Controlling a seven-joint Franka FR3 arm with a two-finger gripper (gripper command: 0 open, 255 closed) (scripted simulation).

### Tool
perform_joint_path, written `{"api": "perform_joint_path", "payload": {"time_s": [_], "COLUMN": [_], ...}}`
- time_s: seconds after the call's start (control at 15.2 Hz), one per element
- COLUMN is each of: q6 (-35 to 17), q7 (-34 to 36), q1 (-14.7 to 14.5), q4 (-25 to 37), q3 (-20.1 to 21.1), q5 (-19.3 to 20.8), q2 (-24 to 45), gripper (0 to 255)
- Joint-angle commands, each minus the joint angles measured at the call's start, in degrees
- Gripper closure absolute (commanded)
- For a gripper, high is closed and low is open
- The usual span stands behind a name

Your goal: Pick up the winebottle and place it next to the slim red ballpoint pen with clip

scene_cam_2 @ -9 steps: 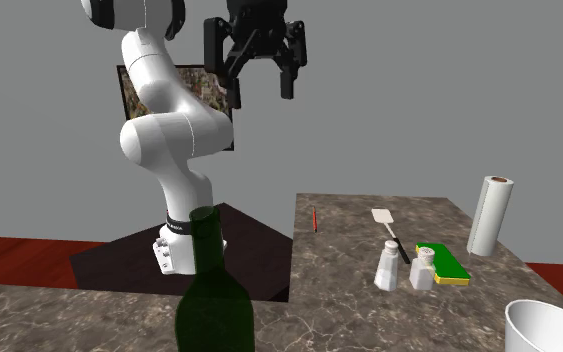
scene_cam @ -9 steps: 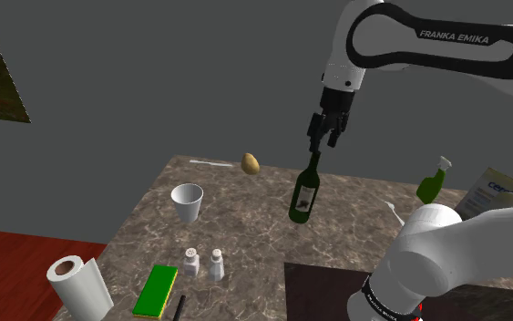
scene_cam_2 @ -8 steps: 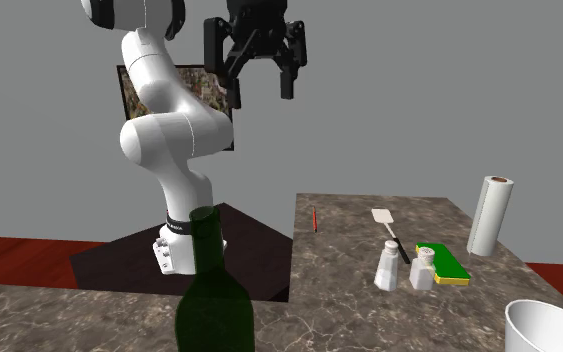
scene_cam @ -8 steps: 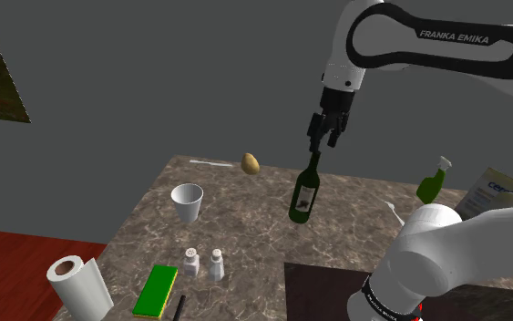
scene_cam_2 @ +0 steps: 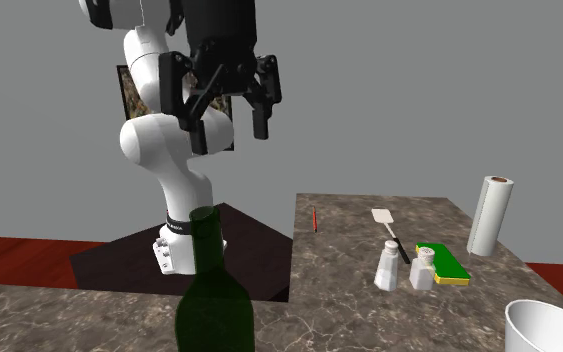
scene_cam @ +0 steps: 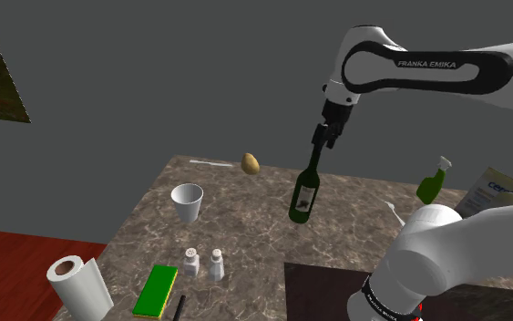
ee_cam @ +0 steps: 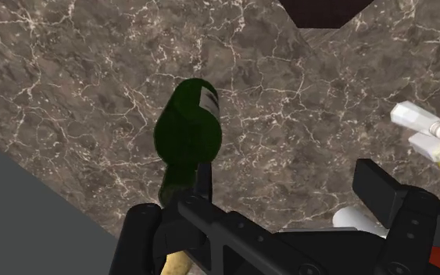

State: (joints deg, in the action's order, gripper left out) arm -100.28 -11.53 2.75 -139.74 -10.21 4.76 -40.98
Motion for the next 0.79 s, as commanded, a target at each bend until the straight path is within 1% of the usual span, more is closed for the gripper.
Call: {"api": "perform_joint_path", "payload": {"time_s": [0.0,0.33,0.73], "q6": [-4.4,-14.4,-19.5], "q7": [-3.4,-11.1,-11.1], "q1": [0.5,1.0,1.0], "q4": [-1.6,-2.7,-6.0], "q3": [-2.1,-7.4,-8.3], "q5": [2.0,5.5,5.8], "q2": [0.9,5.8,7.5], "gripper": [0,0,0]}}
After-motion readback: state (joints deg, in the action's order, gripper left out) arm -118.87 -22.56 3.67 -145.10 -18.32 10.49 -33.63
